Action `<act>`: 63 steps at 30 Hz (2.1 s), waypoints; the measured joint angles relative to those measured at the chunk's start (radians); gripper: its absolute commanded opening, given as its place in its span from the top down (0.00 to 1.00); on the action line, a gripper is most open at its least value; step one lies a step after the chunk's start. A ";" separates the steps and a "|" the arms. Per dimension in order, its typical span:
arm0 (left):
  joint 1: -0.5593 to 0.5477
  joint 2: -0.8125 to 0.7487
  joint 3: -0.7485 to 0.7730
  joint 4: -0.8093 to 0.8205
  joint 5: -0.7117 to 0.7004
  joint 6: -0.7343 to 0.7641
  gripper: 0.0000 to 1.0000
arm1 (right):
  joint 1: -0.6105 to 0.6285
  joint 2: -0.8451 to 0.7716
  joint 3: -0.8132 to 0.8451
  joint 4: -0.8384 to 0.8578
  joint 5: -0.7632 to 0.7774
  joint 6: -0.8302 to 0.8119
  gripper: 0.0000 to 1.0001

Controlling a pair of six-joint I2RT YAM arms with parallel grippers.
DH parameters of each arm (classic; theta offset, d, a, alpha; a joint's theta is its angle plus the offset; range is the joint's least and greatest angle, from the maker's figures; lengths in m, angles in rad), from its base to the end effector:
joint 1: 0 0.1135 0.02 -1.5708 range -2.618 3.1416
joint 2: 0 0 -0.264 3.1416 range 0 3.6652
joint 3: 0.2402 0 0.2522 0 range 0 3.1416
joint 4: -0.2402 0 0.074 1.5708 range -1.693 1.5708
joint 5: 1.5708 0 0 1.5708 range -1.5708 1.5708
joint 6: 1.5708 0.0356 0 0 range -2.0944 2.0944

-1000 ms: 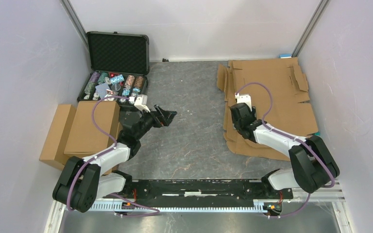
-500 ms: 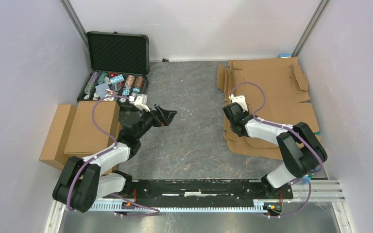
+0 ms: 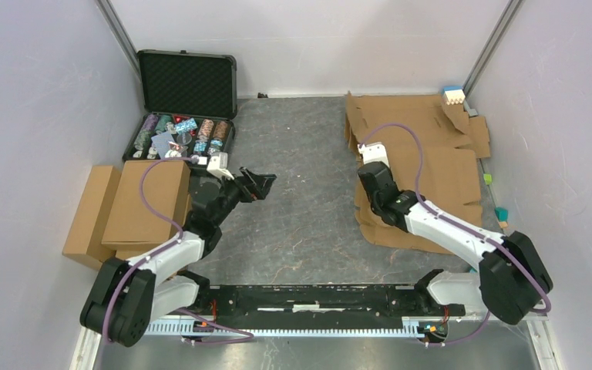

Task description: Fold the paper box

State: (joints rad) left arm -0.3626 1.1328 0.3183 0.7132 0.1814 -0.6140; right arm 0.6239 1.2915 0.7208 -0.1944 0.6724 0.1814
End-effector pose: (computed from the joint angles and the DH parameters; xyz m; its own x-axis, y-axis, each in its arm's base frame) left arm 0.2111 -0.0870 0.2045 -0.3750 -0.4638 -0.8027 0.3679 0.7203 -0.5881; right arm 0.2234 0.1335 0.2149 -0.5696 -0.2361 -0.7873 0.0105 0.9557 -0.2942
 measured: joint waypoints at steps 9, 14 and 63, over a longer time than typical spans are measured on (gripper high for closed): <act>0.000 -0.079 -0.037 -0.014 -0.126 -0.038 0.00 | 0.048 -0.064 -0.001 0.074 -0.477 -0.101 1.00; 0.000 -0.010 -0.036 0.002 -0.101 -0.047 0.00 | 0.117 -0.026 -0.011 0.064 -0.636 -0.136 0.70; 0.000 0.117 0.170 -0.513 -0.423 -0.058 0.33 | -0.459 -0.175 -0.407 0.345 -0.909 0.413 0.25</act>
State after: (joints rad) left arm -0.3626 1.2495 0.4881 0.1997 -0.2413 -0.6724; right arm 0.1650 1.1160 0.3138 0.1509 -0.2363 0.5941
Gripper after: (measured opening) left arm 0.694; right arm 0.833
